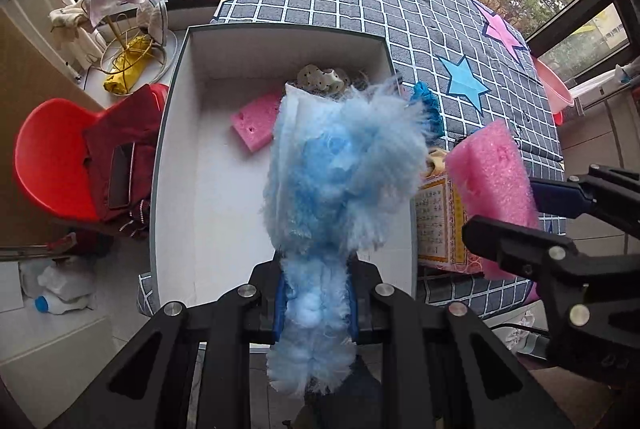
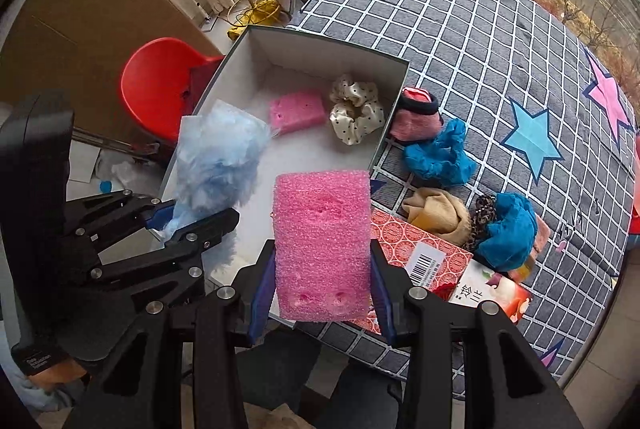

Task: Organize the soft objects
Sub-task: 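Carry the fluffy toy and pink sponge toward the open white box with both tools, then open the left tool over the box to drop the fluffy toy while the right tool drops the sponge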

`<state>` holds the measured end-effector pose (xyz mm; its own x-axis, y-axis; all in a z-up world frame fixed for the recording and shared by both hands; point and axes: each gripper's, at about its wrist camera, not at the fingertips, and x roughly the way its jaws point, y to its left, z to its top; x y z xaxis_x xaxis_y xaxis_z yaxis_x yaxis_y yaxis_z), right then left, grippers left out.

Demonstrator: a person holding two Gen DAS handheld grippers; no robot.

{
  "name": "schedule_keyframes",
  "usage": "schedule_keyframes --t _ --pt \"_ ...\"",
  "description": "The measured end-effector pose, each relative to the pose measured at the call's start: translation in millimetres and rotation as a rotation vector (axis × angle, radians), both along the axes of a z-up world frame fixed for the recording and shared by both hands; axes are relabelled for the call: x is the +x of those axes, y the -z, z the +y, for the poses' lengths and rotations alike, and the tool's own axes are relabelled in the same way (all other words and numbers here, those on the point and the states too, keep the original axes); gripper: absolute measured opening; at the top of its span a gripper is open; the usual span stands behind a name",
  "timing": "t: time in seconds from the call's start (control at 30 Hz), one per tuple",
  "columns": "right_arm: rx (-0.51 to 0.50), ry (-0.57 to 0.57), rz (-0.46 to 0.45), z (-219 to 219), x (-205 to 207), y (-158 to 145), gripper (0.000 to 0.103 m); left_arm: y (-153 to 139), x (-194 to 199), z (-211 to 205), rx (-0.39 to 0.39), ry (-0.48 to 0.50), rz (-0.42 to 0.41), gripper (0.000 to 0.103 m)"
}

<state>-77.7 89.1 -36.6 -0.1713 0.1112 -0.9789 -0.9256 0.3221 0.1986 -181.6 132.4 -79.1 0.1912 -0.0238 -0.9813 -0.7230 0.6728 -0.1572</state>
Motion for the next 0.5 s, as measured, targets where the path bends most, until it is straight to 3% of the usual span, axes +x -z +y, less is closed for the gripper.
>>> schedule_keyframes --t 0.5 --pt "-0.004 -0.03 0.011 10.7 -10.0 6.5 0.044 7.8 -4.9 3.3 -0.014 -0.014 0.009 0.025"
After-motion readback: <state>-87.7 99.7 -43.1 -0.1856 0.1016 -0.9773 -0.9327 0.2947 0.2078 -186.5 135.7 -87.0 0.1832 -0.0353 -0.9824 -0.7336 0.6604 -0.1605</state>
